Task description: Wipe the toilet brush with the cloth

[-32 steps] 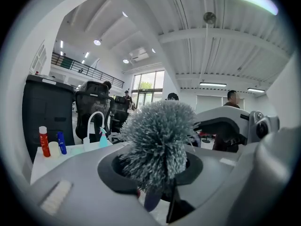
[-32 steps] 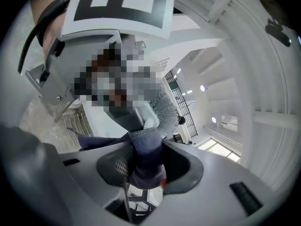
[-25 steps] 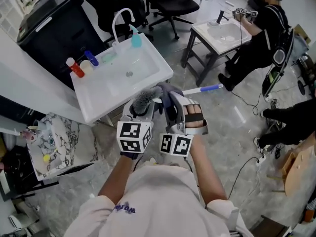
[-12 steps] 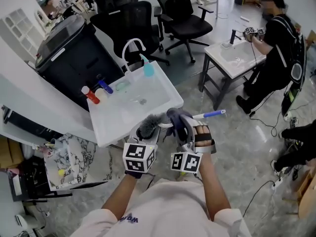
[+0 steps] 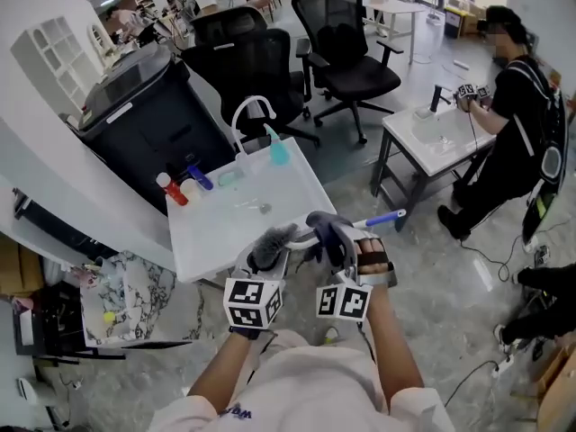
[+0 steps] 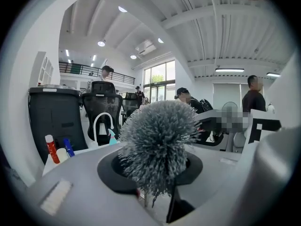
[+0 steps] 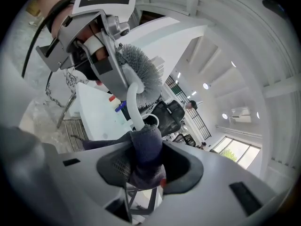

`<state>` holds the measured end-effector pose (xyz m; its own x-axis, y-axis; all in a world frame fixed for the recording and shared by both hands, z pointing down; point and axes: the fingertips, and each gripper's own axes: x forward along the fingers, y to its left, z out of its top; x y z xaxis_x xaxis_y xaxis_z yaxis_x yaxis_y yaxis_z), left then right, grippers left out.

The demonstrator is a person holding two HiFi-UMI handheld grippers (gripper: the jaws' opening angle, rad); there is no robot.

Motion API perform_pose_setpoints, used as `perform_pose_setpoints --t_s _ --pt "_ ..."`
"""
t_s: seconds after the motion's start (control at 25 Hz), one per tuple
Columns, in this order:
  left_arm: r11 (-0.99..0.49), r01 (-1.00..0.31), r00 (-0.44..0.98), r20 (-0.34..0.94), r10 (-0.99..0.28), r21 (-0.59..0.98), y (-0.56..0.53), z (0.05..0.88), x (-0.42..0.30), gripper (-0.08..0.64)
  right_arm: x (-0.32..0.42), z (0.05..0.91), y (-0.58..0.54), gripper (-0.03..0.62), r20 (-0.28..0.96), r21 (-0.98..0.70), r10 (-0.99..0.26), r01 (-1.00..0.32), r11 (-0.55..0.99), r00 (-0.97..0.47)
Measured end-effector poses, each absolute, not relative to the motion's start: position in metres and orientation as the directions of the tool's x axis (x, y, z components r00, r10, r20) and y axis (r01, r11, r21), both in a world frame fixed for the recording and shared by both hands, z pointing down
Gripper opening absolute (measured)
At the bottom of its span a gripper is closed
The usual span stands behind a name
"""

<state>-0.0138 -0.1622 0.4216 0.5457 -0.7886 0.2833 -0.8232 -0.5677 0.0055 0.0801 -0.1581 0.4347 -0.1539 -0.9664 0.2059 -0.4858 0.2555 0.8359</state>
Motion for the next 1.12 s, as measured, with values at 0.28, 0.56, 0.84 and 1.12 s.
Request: perform_pose_setpoints --t_s 0.28,0.56,0.84,1.12 --pt "-0.537 -0.843 0.521 0.278 -0.807 0.024 -0.174 0.429 -0.022 0.14 0.113 0.451 -0.186 0.155 0.258 0.824 -0.962 -0.498 0.27 -0.095" --pt "-0.544 -0.839 0.53 0.27 -0.804 0.029 -0.192 0.427 -0.031 0.14 0.121 0.452 -0.206 0.155 0.264 0.825 -0.963 -0.507 0.25 -0.045" --pt "-0.527 -0.848 0.522 0.263 -0.812 0.055 -0.196 0.423 -0.036 0.137 0.114 0.446 -0.205 0.153 0.257 0.829 -0.964 -0.499 0.252 -0.06" --pt "-0.501 -0.862 0.503 0.267 -0.822 0.081 -0.199 0.435 -0.034 0.137 0.069 0.442 -0.201 0.15 0.25 0.844 -0.951 -0.44 0.307 -0.183"
